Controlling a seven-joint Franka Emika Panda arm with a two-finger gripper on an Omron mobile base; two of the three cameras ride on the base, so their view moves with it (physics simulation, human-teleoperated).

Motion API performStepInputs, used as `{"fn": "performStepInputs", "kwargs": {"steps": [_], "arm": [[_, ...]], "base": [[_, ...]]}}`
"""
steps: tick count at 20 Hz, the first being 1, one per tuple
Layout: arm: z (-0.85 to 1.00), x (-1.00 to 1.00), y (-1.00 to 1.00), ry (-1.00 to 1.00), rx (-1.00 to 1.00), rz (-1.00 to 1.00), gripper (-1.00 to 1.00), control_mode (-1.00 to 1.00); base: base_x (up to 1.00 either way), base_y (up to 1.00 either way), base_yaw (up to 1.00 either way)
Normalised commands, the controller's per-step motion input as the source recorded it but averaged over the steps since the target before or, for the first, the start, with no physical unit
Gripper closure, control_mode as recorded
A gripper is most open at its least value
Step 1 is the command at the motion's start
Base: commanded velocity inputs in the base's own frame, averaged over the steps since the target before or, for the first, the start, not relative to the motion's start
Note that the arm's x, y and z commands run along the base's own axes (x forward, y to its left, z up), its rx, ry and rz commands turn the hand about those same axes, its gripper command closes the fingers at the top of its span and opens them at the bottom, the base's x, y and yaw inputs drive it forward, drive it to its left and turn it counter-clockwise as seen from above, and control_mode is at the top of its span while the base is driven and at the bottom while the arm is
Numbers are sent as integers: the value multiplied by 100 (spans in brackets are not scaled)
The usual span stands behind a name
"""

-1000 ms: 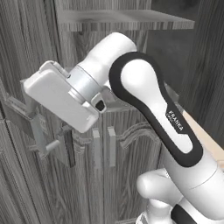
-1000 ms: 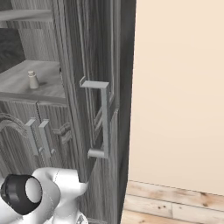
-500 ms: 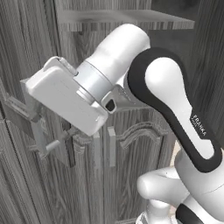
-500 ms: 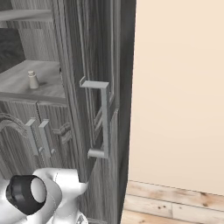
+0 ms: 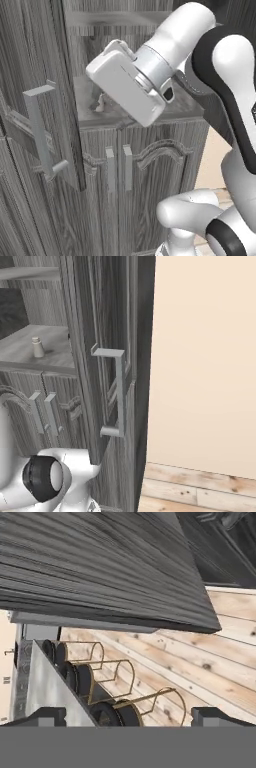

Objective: Move the shaker and syrup bottle from the cabinet to the dining counter.

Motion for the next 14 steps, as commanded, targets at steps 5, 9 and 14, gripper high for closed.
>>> {"fn": "performStepInputs", "kwargs": {"steps": [5, 9, 14], "arm": [[1, 45, -49, -8, 0, -1, -100, -100], [-26, 46, 10, -12, 0, 0, -100, -100], [-41, 59, 51, -10, 1, 0, -100, -100]], "base": [[0, 0, 0], [0, 0, 0], [0, 0, 0]]}}
